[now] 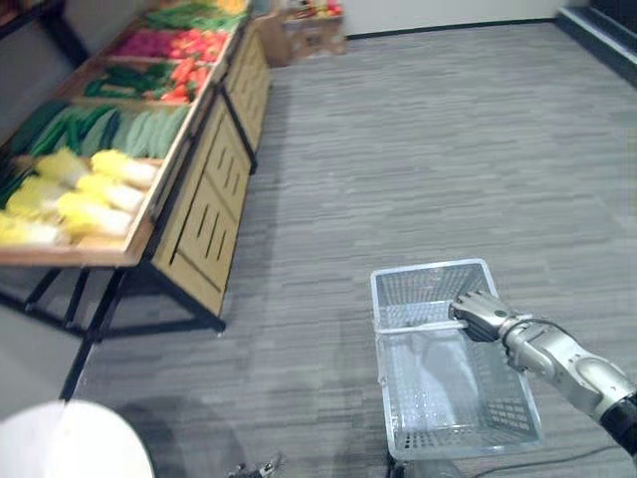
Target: Pick vegetable in the basket
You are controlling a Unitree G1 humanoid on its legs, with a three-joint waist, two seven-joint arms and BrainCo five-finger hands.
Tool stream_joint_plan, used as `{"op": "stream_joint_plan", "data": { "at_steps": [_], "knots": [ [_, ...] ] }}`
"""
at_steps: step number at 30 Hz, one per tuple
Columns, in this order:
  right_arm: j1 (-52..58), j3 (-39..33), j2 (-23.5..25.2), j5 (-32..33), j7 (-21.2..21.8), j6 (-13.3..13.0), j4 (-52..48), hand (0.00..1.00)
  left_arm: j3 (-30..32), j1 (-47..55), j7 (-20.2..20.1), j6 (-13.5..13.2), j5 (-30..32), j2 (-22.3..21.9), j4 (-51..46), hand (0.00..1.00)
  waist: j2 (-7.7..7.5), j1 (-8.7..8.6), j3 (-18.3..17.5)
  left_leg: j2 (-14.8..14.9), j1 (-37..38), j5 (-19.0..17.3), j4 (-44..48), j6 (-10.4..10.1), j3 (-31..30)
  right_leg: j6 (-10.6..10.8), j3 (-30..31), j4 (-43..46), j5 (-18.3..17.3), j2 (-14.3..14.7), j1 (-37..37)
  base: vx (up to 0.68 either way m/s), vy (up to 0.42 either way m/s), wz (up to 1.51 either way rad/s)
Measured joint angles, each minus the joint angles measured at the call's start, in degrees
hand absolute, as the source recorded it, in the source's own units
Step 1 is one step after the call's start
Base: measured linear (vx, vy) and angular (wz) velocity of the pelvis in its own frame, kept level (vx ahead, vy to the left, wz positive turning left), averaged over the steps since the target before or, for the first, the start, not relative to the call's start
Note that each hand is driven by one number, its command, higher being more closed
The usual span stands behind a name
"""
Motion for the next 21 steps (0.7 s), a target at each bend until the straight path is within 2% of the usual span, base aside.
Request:
{"op": "stream_joint_plan", "data": {
  "at_steps": [2,4,6,7,8,9,11,12,15,17,18,19,21],
  "knots": [
    [0.0,0.1,0.0,0.1,-0.4,-0.1,0.3,1.0,0.0,0.7,0.0,0.0,-0.3,-0.3,-0.7,0.0,0.22,0.21,-0.1,-3.6,-0.7,0.0,-16.5,-0.4,-7.4,1.7,3.0,-0.4,1.5,-0.1,-0.1,0.16,0.13,-0.81],
    [0.1,0.2,-0.1,0.1,-0.4,0.0,1.0,1.0,0.2,0.7,0.1,0.0,-0.3,-1.0,-1.0,0.0,0.59,0.09,-0.4,-4.9,-1.3,1.2,-25.4,-1.3,-11.6,3.1,4.9,-0.5,1.9,-0.7,-0.3,0.19,0.226,-0.56],
    [0.2,0.2,-0.3,0.1,-0.4,0.0,2.0,1.0,0.5,1.0,0.1,0.0,-0.3,-1.7,-1.8,0.0,1.02,0.14,-0.6,-5.8,-1.2,4.9,-31.2,-3.2,-13.9,5.0,6.2,-0.5,1.9,-1.4,-0.2,0.18,0.316,-0.48],
    [0.7,0.2,-0.7,0.1,-0.4,0.0,2.2,1.0,0.2,1.1,0.0,0.0,-0.3,-2.2,-1.9,0.0,2.33,0.17,-1.4,-5.5,-1.1,9.7,-32.9,-3.8,-14.4,6.4,7.0,-0.5,1.5,-1.3,-0.2,0.15,0.283,-0.33],
    [1.0,0.2,-1.1,0.1,-0.4,-0.1,2.2,1.0,-0.2,1.3,0.0,0.0,-0.3,-2.6,-1.9,0.0,3.19,0.17,-2.0,-5.2,-0.9,12.6,-33.5,-3.8,-14.4,7.1,7.3,-0.5,1.4,-1.0,-0.2,0.2,0.379,-0.24],
    [2.1,-0.3,0.5,0.1,-0.4,0.2,3.0,1.0,-0.9,0.8,-0.1,0.0,0.0,-1.6,-1.9,0.0,2.35,-0.02,-2.5,-6.6,0.1,12.0,-34.7,-3.7,-13.6,8.7,7.6,-0.5,1.4,-2.8,0.1,0.16,0.341,-0.11],
    [3.8,-0.8,1.8,0.1,-0.4,-0.4,2.8,1.0,-1.8,0.4,0.0,-0.7,0.0,0.0,-2.9,0.0,-0.79,0.09,-3.0,-10.3,0.9,11.7,-36.7,-2.8,-12.7,10.5,6.8,-2.2,2.1,-6.4,0.4,0.12,0.346,0.05],
    [4.7,-2.0,2.8,0.2,-0.4,-0.4,2.8,1.0,-2.6,-0.2,0.0,-0.7,0.2,0.7,-2.9,0.0,-1.85,0.03,-3.1,-12.2,1.2,11.8,-37.4,-2.2,-12.7,11.6,6.3,-3.4,2.8,-8.1,1.1,0.07,0.252,0.16],
    [6.2,-3.6,4.6,0.2,-0.4,-0.3,2.8,1.0,-3.4,-0.7,0.0,-0.7,0.3,1.0,-2.9,0.0,-2.4,0.43,-3.2,-15.0,2.4,11.3,-38.2,-0.7,-12.5,12.5,5.4,-3.9,3.3,-10.3,2.2,0.04,0.177,0.1],
    [8.1,-5.1,6.0,0.2,-0.4,-0.2,2.9,1.0,-4.6,-0.7,0.0,-0.9,0.6,1.4,-2.9,0.0,-2.63,1.2,-3.1,-17.3,4.0,10.8,-39.5,1.6,-12.3,14.5,5.0,-2.3,2.4,-12.6,2.5,0.02,0.178,0.0],
    [8.3,-5.1,6.2,0.2,-0.4,-0.2,2.9,1.0,-5.1,-0.7,0.0,-1.0,0.6,1.6,-2.9,0.0,-2.85,1.36,-3.0,-17.9,4.2,10.2,-39.7,2.1,-12.3,15.0,4.9,-1.1,1.7,-13.2,2.0,0.0,0.141,0.06],
    [9.0,-5.5,6.8,0.2,-0.4,0.1,2.9,1.0,-6.0,-0.8,0.0,-1.0,0.8,2.1,-2.7,0.0,-3.33,1.4,-2.7,-18.9,4.7,9.6,-40.4,2.8,-12.5,15.6,4.9,2.3,0.5,-14.5,0.7,-0.01,0.128,0.06],
    [9.3,-7.3,8.4,0.1,-0.5,1.3,3.0,1.0,-8.0,-0.6,0.0,-0.9,0.9,2.3,-2.2,0.0,-3.15,1.47,-2.7,-19.4,5.7,9.4,-42.7,3.0,-12.4,15.1,4.7,10.1,0.8,-15.2,-3.0,-0.02,0.122,0.0]
  ]
}}
